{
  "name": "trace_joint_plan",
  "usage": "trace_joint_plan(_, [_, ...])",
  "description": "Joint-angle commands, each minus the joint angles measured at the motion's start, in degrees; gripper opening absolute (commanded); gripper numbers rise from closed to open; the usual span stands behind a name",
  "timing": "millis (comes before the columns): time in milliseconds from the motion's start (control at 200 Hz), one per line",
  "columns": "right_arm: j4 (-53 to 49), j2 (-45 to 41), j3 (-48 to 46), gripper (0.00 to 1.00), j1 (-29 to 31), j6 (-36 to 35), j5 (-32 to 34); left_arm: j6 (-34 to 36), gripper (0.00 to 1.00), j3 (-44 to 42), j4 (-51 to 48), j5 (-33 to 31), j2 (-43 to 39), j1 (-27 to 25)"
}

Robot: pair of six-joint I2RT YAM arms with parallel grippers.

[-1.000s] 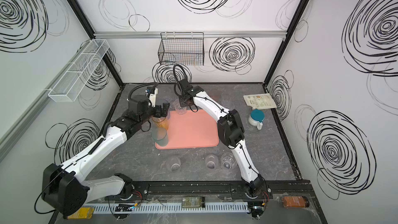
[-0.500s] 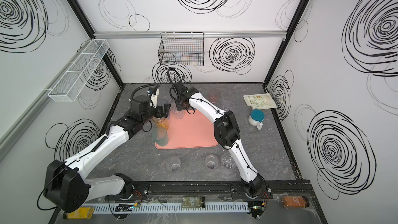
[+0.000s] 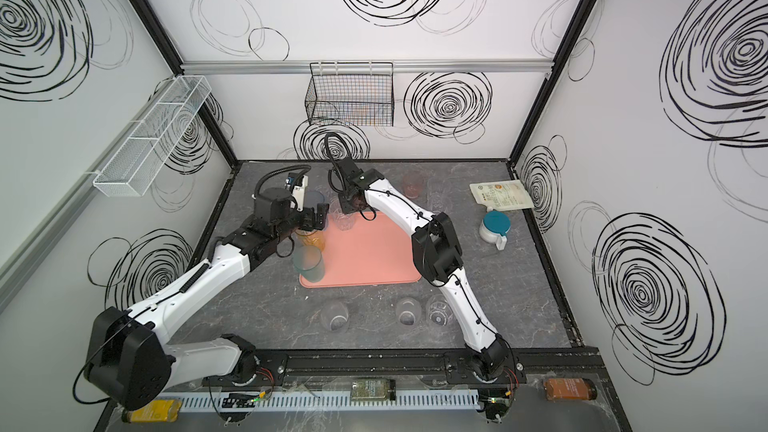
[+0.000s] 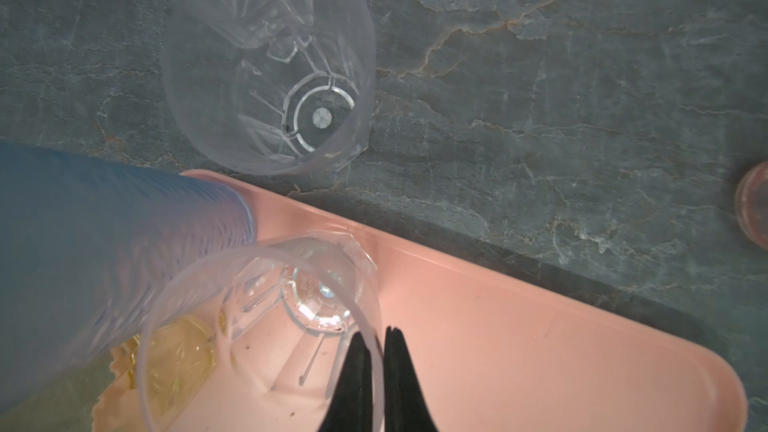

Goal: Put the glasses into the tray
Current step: 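Open right gripper and withdraw it from the clear glass while left gripper rises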

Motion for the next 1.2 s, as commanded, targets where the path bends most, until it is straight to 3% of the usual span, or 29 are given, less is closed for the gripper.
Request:
trace_joint_plan(0, [1.3, 1.1, 0.1, 0.03, 0.5, 0.7, -1.3, 0.4, 0.99, -0.2, 3.1, -0.6, 0.3, -0.3])
trace_joint_plan(525, [4.1, 2.4, 0.0, 0.10, 0.4, 2.7, -2.7, -0.8, 0.99, 0.0, 3.0, 1.7, 0.9, -0.4])
trace_joint_plan(760, [2.1, -1.5, -0.1, 0.37, -1.1, 3.9, -5.5, -1.1, 1.00, 0.8, 2.3, 2.0, 0.7, -0.4])
trace_joint_plan(905, [0.0, -5.8, -0.6, 0.48, -2.7, 3.9, -8.7, -1.6, 0.98, 3.3, 0.7, 2.2, 0.5, -1.8])
trace_joint_plan(1196, [5.5, -25.2, -23.7, 0.51, -6.2, 4.3, -8.1, -1.0, 0.96, 6.2, -2.6, 3.4, 0.5, -8.6])
